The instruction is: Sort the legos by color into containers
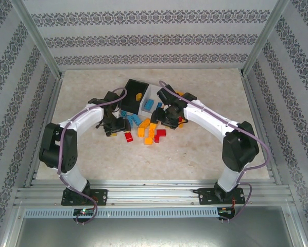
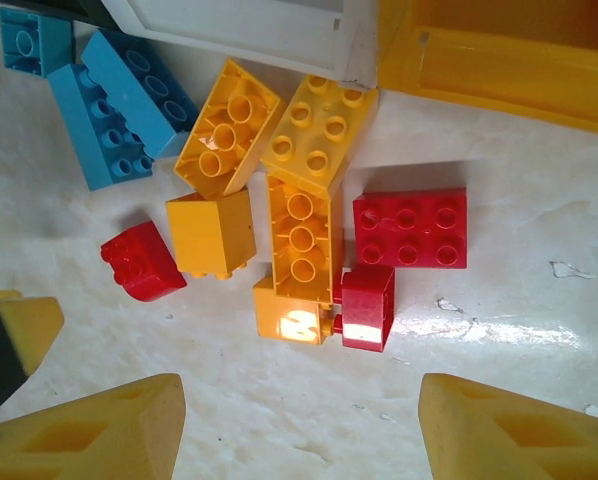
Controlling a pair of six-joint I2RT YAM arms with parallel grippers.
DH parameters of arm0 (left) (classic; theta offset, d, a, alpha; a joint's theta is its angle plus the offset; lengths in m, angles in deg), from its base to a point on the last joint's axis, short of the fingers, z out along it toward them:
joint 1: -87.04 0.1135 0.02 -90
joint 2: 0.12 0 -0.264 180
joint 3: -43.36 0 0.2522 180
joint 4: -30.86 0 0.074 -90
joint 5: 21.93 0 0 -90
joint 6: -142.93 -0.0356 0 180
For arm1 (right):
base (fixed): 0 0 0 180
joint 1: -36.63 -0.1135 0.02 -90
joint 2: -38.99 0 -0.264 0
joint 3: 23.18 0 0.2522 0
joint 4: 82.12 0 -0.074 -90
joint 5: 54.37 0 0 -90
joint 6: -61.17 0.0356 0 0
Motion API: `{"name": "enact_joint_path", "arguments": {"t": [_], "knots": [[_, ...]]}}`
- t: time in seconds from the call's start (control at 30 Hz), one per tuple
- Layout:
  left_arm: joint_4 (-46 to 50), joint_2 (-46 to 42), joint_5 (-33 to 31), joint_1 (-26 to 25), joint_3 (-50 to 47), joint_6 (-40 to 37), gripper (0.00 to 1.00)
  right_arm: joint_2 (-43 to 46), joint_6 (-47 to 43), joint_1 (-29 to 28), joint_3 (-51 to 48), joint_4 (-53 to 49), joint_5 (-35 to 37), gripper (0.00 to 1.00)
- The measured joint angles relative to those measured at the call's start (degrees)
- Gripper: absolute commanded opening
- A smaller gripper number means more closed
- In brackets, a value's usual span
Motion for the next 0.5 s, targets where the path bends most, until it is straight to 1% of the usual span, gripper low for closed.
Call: {"name": "enact_joint_path", "arguments": {"t": [0.2, 0.5], "knots": [[-1.5, 3.6, 0.3, -0.7, 0.0, 1.5, 0.73, 0.5, 0.0, 0.0, -0.8, 0.0, 0.2, 0.64], [-2.8, 6.9, 0.2, -1.5, 0.0, 2.5, 0.75, 2.5, 0.0, 0.0, -2.3, 0.0, 0.6, 0.64]]}}
